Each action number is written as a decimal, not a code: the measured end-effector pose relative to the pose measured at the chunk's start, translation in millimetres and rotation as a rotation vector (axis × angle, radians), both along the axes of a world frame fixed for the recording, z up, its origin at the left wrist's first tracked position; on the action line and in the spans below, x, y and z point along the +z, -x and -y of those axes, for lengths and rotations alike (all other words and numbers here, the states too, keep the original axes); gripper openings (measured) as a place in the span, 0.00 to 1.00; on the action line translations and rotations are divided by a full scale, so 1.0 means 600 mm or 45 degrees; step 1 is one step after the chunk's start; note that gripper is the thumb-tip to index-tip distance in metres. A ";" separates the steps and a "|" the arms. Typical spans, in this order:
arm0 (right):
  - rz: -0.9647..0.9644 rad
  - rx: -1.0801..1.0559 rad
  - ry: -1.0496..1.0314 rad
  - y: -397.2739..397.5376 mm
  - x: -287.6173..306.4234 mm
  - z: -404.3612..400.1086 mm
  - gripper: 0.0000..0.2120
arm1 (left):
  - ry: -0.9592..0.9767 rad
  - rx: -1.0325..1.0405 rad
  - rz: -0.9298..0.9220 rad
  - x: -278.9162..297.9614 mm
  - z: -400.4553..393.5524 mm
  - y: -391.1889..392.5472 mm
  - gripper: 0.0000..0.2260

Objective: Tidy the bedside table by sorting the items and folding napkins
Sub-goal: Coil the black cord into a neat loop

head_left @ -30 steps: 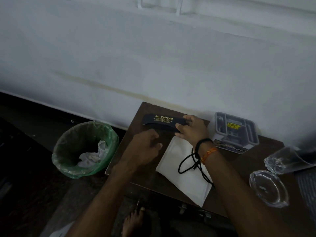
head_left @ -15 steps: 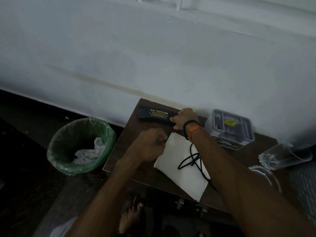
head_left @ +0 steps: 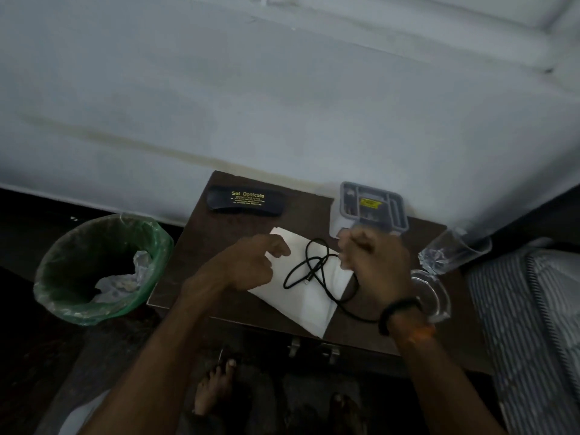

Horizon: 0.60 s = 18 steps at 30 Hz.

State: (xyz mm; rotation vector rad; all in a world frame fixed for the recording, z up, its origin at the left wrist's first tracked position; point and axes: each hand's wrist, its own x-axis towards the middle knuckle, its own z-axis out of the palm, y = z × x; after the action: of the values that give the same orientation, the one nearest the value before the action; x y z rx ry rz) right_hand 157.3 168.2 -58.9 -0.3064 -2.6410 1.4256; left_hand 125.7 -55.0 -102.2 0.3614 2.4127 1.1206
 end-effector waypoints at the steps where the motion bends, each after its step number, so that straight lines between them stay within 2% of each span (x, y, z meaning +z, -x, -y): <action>1: 0.038 0.002 0.027 -0.029 -0.005 -0.015 0.07 | -0.044 -0.007 0.014 0.002 -0.003 -0.002 0.23; 4: 0.163 0.052 0.017 -0.085 -0.029 -0.046 0.07 | -0.131 0.048 0.028 0.004 -0.018 -0.007 0.18; 6: 0.186 0.104 -0.110 -0.099 -0.046 -0.059 0.07 | -0.083 0.101 0.048 0.005 -0.035 -0.009 0.07; 7: 0.172 0.117 -0.201 -0.100 -0.053 -0.062 0.08 | -0.058 0.119 0.082 0.008 -0.044 -0.010 0.06; 10: 0.100 0.103 -0.437 -0.091 -0.065 -0.068 0.09 | -0.095 0.262 0.297 0.012 -0.069 -0.012 0.16; 13: 0.121 0.161 -0.613 -0.075 -0.068 -0.070 0.09 | -0.237 0.498 0.605 0.018 -0.088 -0.016 0.18; 18: 0.246 0.266 -0.594 -0.045 -0.063 -0.074 0.11 | -0.371 0.507 0.600 0.023 -0.107 -0.023 0.11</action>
State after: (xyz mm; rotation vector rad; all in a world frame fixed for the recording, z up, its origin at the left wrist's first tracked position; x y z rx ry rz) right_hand 184.4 212.8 -96.8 -0.1238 -3.1337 0.8097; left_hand 139.3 9.1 -88.5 -0.2871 1.9475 1.5333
